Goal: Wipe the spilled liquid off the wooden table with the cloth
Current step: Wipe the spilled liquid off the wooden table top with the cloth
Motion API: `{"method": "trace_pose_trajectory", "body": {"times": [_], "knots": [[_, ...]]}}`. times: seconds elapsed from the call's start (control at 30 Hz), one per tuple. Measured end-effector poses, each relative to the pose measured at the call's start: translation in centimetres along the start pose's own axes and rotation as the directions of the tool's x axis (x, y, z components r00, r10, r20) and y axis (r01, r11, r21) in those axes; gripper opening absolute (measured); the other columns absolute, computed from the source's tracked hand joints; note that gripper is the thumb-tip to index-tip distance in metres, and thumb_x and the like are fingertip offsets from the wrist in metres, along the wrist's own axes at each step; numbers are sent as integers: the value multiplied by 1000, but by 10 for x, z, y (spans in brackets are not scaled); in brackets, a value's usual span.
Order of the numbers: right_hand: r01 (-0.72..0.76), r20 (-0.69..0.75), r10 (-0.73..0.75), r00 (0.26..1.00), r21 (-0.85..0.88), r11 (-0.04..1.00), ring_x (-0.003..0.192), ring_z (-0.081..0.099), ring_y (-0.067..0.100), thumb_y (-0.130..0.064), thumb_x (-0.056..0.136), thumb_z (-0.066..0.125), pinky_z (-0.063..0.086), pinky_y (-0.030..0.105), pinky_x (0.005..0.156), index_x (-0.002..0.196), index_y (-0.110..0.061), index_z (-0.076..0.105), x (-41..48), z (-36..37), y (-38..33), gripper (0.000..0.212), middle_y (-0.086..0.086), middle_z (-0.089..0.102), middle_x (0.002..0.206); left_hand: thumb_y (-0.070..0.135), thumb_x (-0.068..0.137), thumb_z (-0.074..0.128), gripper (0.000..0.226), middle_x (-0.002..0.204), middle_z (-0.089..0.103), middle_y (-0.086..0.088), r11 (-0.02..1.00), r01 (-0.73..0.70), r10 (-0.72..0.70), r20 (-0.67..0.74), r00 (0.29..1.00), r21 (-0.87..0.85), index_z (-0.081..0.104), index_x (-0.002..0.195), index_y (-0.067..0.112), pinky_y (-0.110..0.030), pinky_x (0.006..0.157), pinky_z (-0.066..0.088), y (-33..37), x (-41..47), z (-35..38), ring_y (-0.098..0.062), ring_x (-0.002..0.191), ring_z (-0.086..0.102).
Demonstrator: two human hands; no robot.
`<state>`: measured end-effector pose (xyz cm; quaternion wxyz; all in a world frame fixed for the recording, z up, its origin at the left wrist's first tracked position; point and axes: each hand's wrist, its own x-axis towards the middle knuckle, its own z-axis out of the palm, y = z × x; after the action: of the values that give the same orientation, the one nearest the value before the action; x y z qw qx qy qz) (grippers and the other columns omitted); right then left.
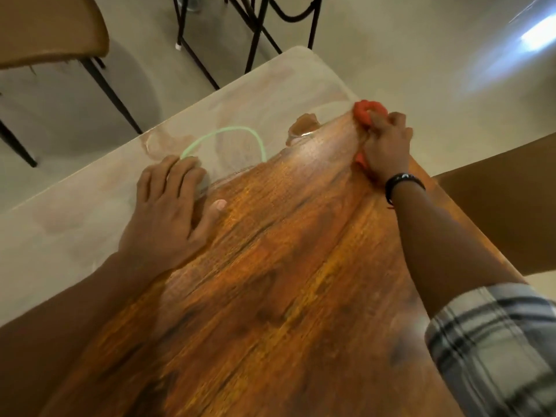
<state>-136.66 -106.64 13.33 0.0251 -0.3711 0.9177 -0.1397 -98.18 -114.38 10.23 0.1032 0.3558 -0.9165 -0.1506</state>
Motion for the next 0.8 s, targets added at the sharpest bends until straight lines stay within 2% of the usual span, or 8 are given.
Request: {"method": "trace_pose_trajectory", "body": {"times": [0.07,0.13,0.27,0.4,0.47,0.63,0.73,0.8], "knots": [[-114,-31,114,993,12,993,122,38,39,-16,97,39,42,47,101,136,-30,55,14,4,-3,45,13,39,139,59,100,26,65,148,42,-12,1000,2,-2,17,1000,7,46,137,10,-49,120,13,1,0,-1,-33,145,27],[-89,-31,89,996,2,996,123,38,38,-17,96,40,42,45,97,136,-32,54,3,6,-17,45,12,38,142,59,99,27,65,149,42,-12,1000,3,-3,20,1000,6,47,137,10,-50,121,14,1,-1,-2,-33,145,27],[265,13,-266,964,61,962,125,38,34,-17,94,47,39,43,103,140,-32,51,-71,17,-64,48,11,38,148,57,98,34,64,148,44,-13,1000,-1,1,12,1000,26,48,137,8,-54,121,19,3,-2,-2,-34,145,30],[574,156,-599,785,182,799,115,45,31,-25,94,35,45,38,90,142,-29,47,-153,31,-108,49,11,40,144,55,97,38,62,148,45,-14,1000,8,-8,0,1000,27,48,137,9,-54,120,20,3,-2,-1,-34,144,30],[634,163,-658,735,180,752,109,46,27,-21,95,40,47,36,89,142,-27,49,-140,28,-99,48,10,42,143,56,98,34,62,148,44,-14,1000,11,-11,3,1000,20,46,138,10,-53,121,18,2,-2,-1,-33,145,28],[269,50,-272,961,60,961,119,42,34,-17,98,45,42,42,101,139,-34,52,-10,21,-54,45,10,39,144,57,99,31,63,149,42,-12,1000,12,-12,7,1000,14,45,139,12,-50,122,14,0,-1,2,-31,147,25],[-6,-5,6,1000,78,997,120,39,36,-23,99,42,42,44,103,135,-31,56,40,19,-52,40,11,40,138,57,98,33,63,150,41,-11,1000,16,-16,-8,1000,16,45,139,11,-51,122,15,0,-1,2,-31,147,26],[-42,-31,44,999,60,997,119,39,37,-23,98,41,41,42,102,133,-29,57,43,23,-68,39,12,40,138,57,98,33,63,150,41,-11,1000,23,-22,-11,1000,17,46,139,11,-52,122,16,-1,-1,1,-31,147,26]]}}
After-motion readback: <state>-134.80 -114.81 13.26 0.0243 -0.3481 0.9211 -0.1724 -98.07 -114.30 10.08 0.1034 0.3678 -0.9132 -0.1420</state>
